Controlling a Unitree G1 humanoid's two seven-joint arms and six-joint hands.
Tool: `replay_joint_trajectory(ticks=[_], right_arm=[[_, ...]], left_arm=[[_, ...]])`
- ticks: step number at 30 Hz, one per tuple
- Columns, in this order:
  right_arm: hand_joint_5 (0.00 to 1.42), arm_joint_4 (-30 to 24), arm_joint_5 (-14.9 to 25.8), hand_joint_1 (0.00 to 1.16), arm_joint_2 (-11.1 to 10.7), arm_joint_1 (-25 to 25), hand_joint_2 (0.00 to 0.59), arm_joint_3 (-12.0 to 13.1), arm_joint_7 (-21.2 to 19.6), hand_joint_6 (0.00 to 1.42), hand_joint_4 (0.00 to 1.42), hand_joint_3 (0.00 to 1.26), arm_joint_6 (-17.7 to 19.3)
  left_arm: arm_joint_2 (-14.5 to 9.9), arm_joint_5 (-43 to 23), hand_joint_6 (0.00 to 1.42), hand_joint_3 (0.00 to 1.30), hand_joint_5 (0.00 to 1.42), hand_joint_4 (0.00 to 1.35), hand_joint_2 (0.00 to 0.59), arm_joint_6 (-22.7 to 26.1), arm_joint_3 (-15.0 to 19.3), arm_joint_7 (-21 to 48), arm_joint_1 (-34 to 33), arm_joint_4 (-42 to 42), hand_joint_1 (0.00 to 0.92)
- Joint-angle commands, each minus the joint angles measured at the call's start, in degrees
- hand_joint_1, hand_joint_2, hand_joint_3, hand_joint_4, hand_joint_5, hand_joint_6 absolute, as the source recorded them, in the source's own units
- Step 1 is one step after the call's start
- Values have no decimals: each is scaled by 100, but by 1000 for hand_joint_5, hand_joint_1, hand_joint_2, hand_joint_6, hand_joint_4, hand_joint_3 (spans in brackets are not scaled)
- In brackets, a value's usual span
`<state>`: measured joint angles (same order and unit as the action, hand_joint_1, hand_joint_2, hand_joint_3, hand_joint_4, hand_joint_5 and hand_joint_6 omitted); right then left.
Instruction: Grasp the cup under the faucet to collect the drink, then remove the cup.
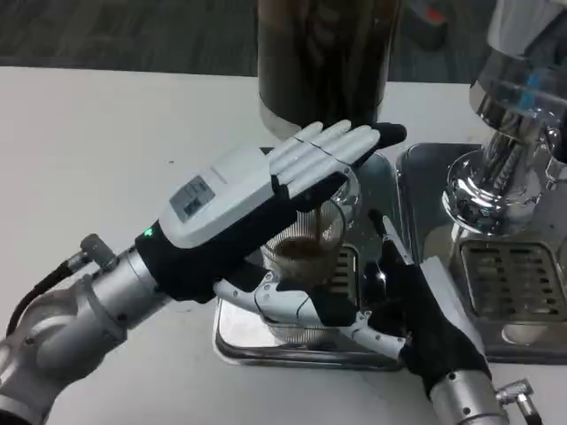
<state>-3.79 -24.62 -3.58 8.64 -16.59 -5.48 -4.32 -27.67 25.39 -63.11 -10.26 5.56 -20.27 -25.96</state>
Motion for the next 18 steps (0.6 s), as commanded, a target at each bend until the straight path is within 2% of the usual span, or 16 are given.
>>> replay_joint_trajectory(ticks=[1,18], right_arm=[[0,235,68,676,60,-162,213,-19,-91,0,0,0,253],[0,760,353,669,124,-464,222,-45,-102,0,0,0,619]], left_arm=[[-75,116,9,0,56,0,126,-30,-88,42,5,-25,0],[-84,109,8,0,56,0,127,105,20,-121,147,120,0]])
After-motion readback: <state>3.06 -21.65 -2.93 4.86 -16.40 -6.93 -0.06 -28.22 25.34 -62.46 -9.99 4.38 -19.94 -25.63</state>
